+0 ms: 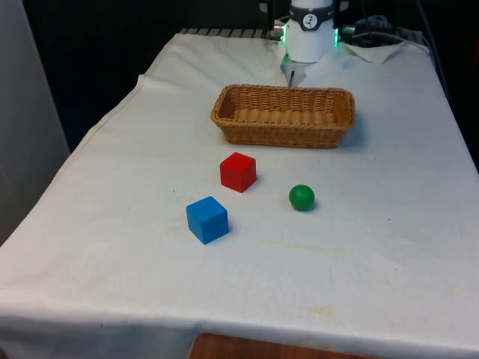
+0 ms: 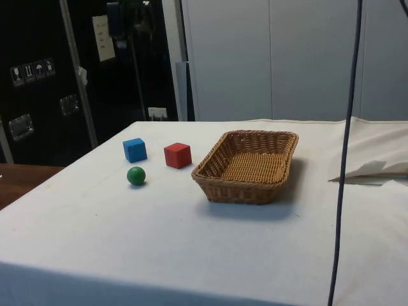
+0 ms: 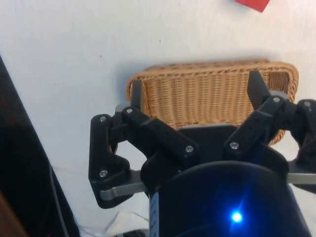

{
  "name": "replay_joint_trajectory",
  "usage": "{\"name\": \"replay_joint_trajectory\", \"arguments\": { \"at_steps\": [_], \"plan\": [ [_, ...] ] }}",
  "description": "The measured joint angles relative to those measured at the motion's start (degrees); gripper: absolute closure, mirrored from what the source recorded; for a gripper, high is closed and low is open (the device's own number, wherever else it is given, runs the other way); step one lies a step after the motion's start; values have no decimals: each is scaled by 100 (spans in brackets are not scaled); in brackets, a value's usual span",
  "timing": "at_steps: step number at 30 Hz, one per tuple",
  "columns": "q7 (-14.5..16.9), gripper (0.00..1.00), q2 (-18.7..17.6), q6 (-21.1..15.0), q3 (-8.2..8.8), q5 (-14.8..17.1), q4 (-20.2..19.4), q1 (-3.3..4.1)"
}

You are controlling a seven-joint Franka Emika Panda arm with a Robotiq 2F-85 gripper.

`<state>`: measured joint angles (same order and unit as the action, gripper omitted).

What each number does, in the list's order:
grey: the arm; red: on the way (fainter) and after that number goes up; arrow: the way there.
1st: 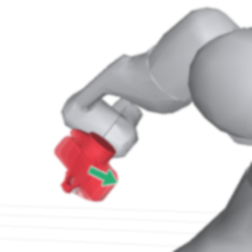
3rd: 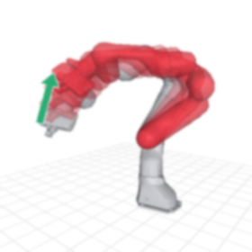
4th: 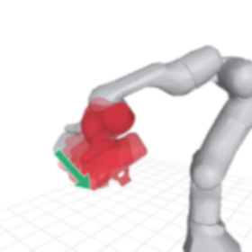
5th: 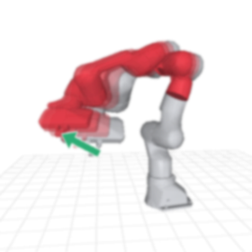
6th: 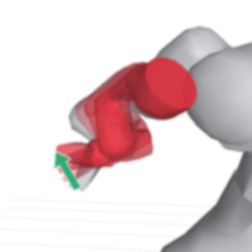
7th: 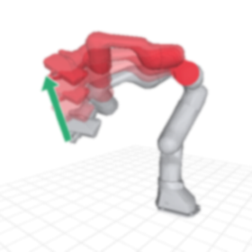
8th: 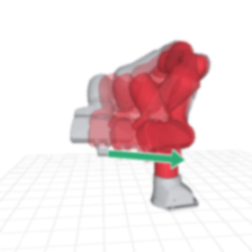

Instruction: Place all non-red objects into the basket.

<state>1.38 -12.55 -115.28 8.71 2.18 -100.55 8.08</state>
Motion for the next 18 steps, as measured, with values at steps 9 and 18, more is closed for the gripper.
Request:
{"name": "replay_joint_trajectory", "arguments": {
  "at_steps": [9, 18],
  "plan": [
    [-132, 0, -189, -264, 23, 0, 11, -34],
    [-269, 0, -453, -401, 52, 0, 160, -57]
  ]
}}
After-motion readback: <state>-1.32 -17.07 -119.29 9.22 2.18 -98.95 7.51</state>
